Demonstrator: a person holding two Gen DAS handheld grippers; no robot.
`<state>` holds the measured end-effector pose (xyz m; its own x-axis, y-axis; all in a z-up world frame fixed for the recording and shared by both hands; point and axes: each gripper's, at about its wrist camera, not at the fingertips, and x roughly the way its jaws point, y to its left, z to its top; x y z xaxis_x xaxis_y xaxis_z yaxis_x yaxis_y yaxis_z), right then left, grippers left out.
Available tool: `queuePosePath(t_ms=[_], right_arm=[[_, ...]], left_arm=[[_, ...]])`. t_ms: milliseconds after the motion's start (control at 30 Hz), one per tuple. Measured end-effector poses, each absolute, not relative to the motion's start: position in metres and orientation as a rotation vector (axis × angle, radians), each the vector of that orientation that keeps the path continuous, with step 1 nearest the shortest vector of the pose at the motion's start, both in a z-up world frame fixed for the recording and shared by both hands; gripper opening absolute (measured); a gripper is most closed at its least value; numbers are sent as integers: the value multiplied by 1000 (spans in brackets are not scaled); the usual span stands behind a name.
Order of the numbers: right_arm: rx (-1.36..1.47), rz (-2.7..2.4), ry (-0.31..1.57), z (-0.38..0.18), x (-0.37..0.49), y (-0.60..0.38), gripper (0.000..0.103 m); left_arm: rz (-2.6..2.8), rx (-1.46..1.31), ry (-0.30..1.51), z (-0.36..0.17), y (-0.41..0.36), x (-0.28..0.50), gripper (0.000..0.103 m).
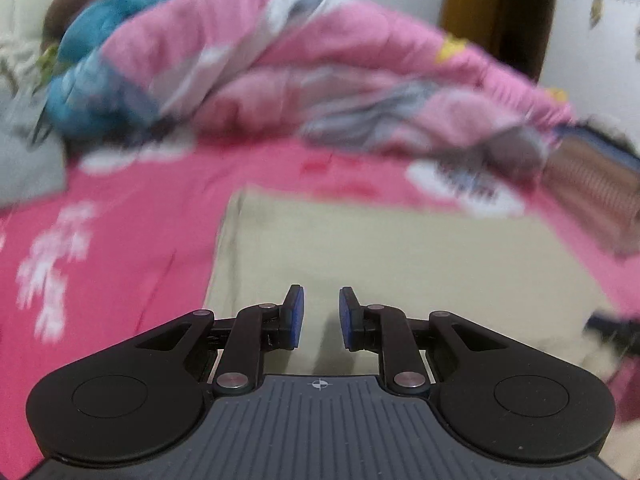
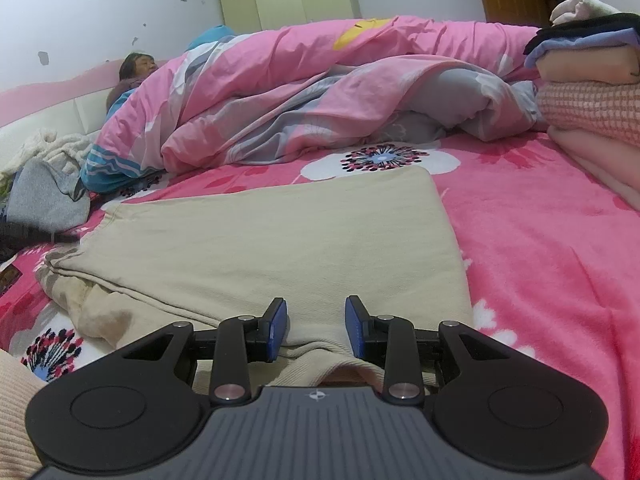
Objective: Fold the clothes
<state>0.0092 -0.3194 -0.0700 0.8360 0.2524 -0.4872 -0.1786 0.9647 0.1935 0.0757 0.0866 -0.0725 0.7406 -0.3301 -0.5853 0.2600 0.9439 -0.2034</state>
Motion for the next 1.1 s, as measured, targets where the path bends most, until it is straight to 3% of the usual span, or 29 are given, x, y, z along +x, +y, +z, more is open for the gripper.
queuePosePath(t_ms=[300, 433, 600, 800, 1100], right_arm=[[144, 225, 528, -71, 7, -319, 34], [146, 225, 525, -72, 7, -319, 34], [144, 224, 519, -73, 6, -320, 34], [130, 215, 543, -68, 8, -318, 34], [-26, 229, 587, -23, 88, -313, 34]], left_arm=[[-335, -247, 574, -50, 104, 65, 23], [-371, -223, 523, -38, 80, 71, 33], [-345, -159, 489, -25, 42, 100, 34], [-228, -105, 680, -72, 21, 159, 38], [-255, -177, 641, -84, 39, 157, 38]])
